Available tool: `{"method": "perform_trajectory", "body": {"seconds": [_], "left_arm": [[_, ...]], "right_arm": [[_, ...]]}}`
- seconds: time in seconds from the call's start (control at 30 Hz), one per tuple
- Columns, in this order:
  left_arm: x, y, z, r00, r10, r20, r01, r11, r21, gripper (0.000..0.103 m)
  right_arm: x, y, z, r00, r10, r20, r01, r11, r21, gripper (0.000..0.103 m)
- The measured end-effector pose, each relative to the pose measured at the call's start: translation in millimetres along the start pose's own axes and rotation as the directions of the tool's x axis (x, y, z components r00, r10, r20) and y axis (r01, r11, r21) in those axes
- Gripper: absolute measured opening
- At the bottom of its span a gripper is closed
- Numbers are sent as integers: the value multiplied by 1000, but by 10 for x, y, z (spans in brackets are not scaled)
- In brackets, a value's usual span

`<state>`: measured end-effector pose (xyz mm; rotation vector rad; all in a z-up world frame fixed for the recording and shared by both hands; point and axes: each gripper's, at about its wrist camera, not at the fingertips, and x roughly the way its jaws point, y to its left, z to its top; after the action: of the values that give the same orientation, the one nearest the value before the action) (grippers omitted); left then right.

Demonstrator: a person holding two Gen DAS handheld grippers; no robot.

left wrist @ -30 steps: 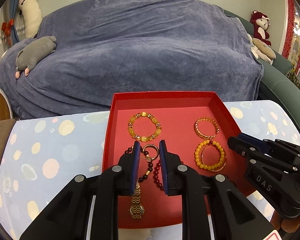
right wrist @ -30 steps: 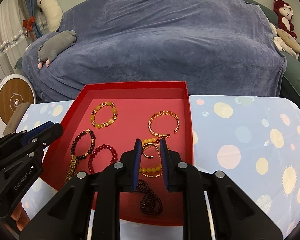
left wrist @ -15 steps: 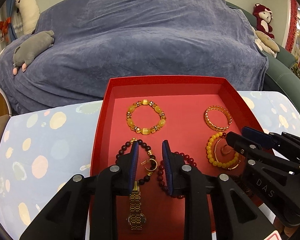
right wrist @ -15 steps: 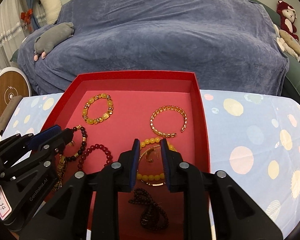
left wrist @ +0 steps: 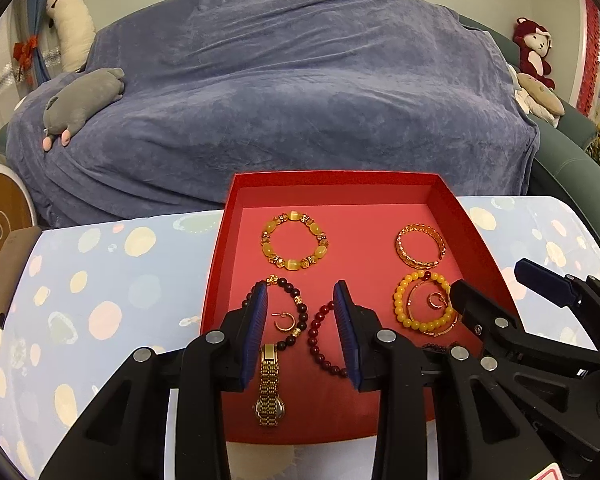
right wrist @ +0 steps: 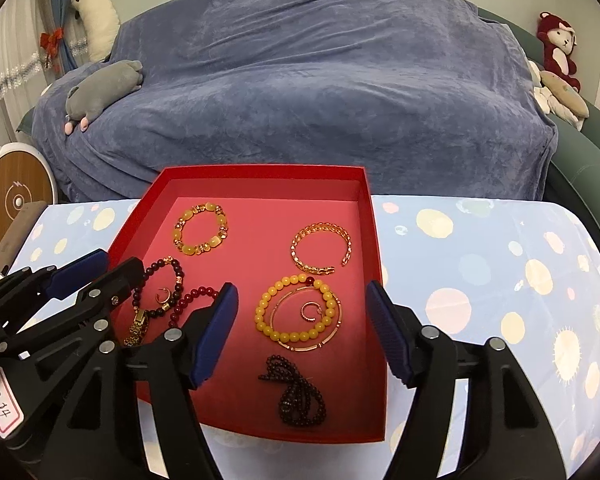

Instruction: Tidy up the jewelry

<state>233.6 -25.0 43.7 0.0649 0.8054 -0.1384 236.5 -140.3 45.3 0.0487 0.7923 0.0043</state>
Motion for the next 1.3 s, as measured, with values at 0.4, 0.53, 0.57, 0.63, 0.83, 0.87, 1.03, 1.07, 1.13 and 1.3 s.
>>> {"method": "perform_trajectory", "body": {"seconds": [0.4, 0.53, 0.57, 0.63, 0.83, 0.87, 1.03, 1.07, 1.13, 1.3], "left_arm": [[-333, 83, -204, 997, 82, 7, -81, 996, -47, 58], [-413, 127, -275, 995, 96, 11, -96, 995, -42, 66], [-429, 133, -294, 995, 98, 11, -97, 994, -39, 67], [-448, 146, -326, 995, 99, 4, -99, 994, -43, 71], [-475, 166, -367, 996, 90, 1, -90, 993, -72, 72], [-481, 171, -369, 996, 86, 0, -86, 994, -68, 72], [-517, 170, -388, 995, 96, -1, -96, 994, -59, 76], [-517, 174, -392, 996, 94, -7, -94, 994, -64, 77], [-523, 165, -395, 996, 88, -12, -88, 993, -75, 78], [-524, 117, -436, 996, 87, -27, -89, 992, -92, 78]], "right_arm": [[-270, -9, -197, 1000, -10, -29, 12, 999, 53, 76], [-341, -49, -276, 999, 5, -37, -1, 995, 95, 83], [-359, -53, -297, 999, -1, -36, 5, 995, 96, 84], [-401, -53, -334, 999, -25, -29, 28, 995, 96, 87], [-489, -32, -365, 997, -72, -4, 72, 995, 75, 91], [-514, -29, -364, 997, -78, 7, 77, 995, 62, 91], [-577, -32, -377, 999, -51, 12, 51, 998, 31, 93], [-584, -36, -386, 999, -43, 7, 43, 999, 27, 93], [-596, -41, -402, 999, -34, 2, 34, 999, 18, 93], [-630, -88, -435, 1000, -27, -8, 27, 999, 24, 93]]}}
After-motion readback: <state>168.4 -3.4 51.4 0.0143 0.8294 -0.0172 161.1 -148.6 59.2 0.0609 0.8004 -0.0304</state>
